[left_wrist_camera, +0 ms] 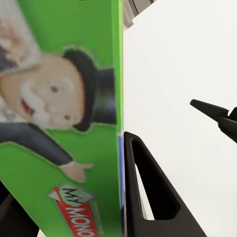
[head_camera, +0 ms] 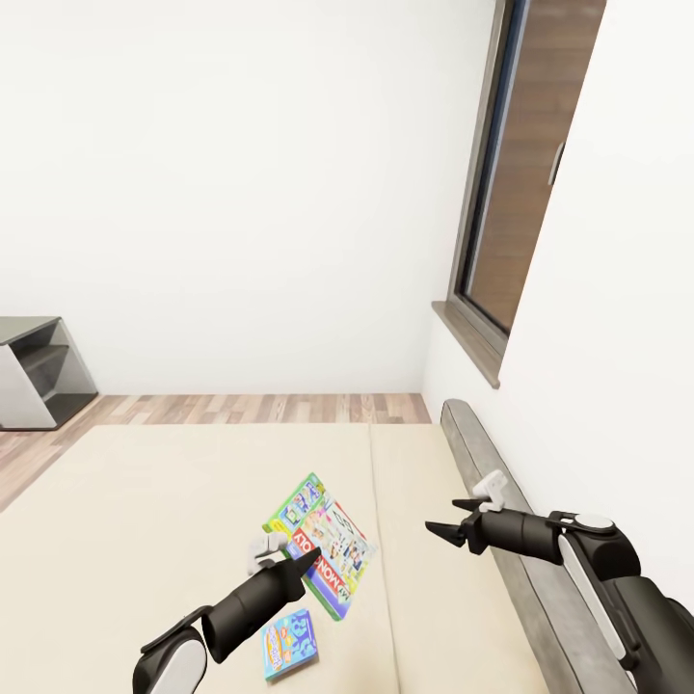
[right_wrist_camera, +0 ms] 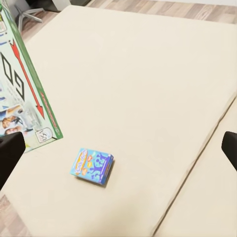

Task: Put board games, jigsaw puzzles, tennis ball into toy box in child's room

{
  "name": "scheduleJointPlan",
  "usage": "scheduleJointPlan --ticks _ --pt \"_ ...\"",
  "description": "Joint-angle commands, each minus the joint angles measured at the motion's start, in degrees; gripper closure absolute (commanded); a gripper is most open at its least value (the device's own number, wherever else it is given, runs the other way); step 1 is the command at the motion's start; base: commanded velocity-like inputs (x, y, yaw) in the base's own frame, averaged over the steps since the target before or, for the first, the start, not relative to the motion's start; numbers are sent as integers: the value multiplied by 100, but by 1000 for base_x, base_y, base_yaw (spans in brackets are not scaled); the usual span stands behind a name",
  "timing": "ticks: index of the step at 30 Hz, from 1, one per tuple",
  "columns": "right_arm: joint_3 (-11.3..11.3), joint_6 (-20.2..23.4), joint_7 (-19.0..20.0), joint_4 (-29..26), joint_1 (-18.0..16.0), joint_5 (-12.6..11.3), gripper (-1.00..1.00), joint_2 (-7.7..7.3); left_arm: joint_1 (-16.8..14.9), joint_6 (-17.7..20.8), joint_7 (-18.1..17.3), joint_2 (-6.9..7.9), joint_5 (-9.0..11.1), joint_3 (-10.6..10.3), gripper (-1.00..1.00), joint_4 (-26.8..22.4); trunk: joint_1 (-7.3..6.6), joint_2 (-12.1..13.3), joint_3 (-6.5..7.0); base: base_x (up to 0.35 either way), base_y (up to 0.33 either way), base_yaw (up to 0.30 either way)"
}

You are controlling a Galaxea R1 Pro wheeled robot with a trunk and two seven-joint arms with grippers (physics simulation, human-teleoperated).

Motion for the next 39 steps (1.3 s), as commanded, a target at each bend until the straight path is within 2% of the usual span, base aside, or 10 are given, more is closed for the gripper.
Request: scheduleJointPlan --ticks 1,19,31,39 --pt "1 48 -2 -6 -5 -31 -100 -2 -6 28 8 2 45 -2 100 1 4 -13 -13 0 0 0" --pt "-14 58 -1 -78 -5 -44 -100 -3 -9 34 26 0 61 15 100 15 4 -13 -13 0 31 0" --pt "11 58 -1 -180 0 -40 -100 1 -9 35 26 0 63 16 100 15 4 -13 -13 0 243 7" --pt "28 62 -3 -218 3 -21 -100 5 -9 35 27 0 64 16 100 16 4 -13 -13 0 286 129"
